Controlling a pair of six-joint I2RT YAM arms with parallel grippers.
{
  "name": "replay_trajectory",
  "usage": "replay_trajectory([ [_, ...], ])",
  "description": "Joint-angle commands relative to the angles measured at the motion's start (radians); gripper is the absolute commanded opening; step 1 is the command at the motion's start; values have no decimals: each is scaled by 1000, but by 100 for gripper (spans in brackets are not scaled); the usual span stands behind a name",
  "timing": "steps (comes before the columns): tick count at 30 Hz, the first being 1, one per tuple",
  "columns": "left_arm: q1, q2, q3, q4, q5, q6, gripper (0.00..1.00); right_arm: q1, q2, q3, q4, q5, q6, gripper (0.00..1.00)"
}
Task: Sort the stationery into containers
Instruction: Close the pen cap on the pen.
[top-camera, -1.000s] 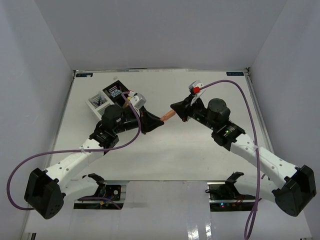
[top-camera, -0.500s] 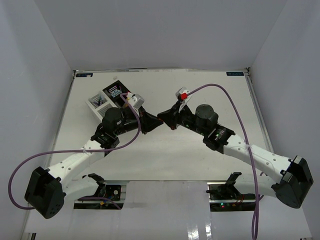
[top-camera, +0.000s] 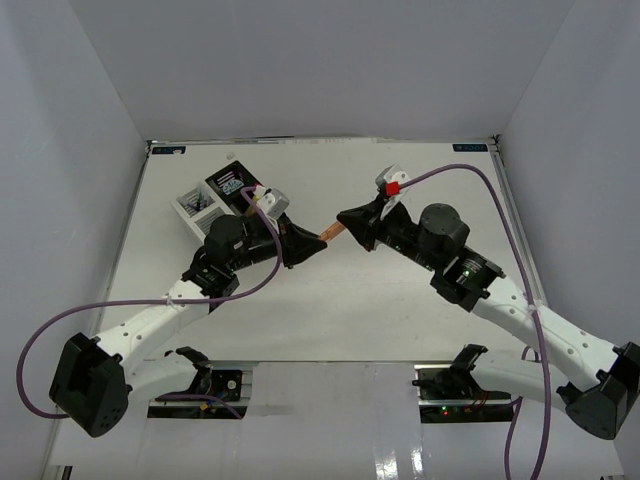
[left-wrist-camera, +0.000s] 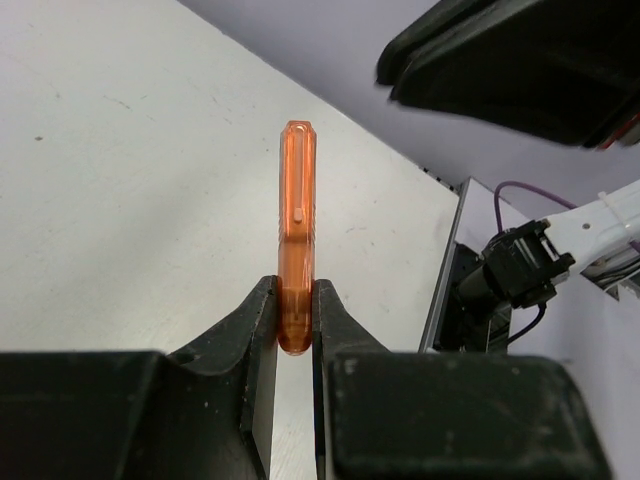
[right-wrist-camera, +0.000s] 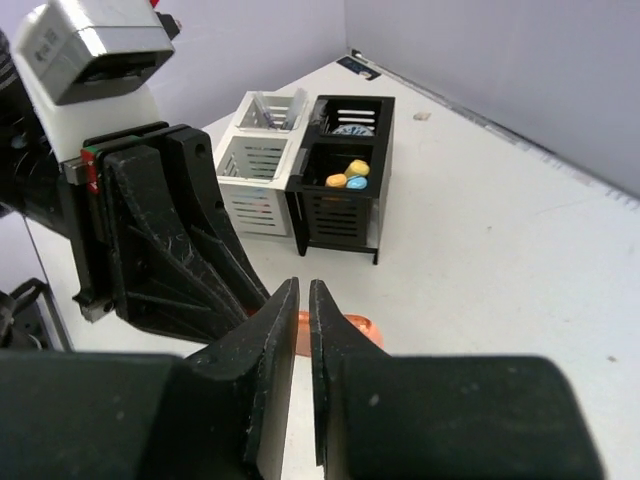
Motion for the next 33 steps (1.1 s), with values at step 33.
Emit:
replay_trajectory([
  [33, 2, -65, 159, -457, 418, 478, 0, -281, -46, -16, -348, -920, -394, 52],
])
